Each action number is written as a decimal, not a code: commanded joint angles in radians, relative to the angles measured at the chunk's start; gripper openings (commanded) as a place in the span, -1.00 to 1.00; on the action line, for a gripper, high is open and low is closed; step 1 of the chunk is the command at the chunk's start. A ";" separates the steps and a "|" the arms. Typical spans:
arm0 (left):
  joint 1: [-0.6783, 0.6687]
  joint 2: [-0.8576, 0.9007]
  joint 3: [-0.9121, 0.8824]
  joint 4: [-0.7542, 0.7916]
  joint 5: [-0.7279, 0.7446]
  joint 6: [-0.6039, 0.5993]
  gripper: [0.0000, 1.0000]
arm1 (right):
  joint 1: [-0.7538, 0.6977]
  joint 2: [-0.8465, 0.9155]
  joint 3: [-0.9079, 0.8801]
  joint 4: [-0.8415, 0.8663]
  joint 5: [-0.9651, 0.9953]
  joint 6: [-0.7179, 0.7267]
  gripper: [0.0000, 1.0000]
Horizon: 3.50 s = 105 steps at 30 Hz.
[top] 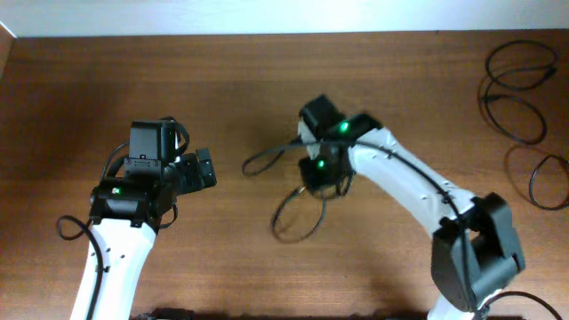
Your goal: Untangle cables
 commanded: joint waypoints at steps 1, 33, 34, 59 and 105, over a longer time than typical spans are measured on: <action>0.004 -0.008 0.004 0.003 0.010 0.011 0.98 | -0.044 -0.021 0.184 -0.047 0.209 0.001 -0.92; 0.004 -0.008 0.004 0.003 0.013 0.011 0.98 | -0.653 0.476 0.351 0.559 0.483 0.023 -0.92; 0.004 -0.008 0.004 0.005 0.013 0.011 0.98 | -0.674 0.476 0.351 0.555 0.450 0.003 -0.92; 0.004 -0.008 0.004 0.015 0.012 0.011 0.98 | -0.658 0.118 0.398 0.103 0.237 -0.060 0.98; -0.008 -0.063 0.004 -0.043 0.009 0.011 0.98 | -0.647 -0.296 0.397 -0.621 -0.158 -0.060 0.98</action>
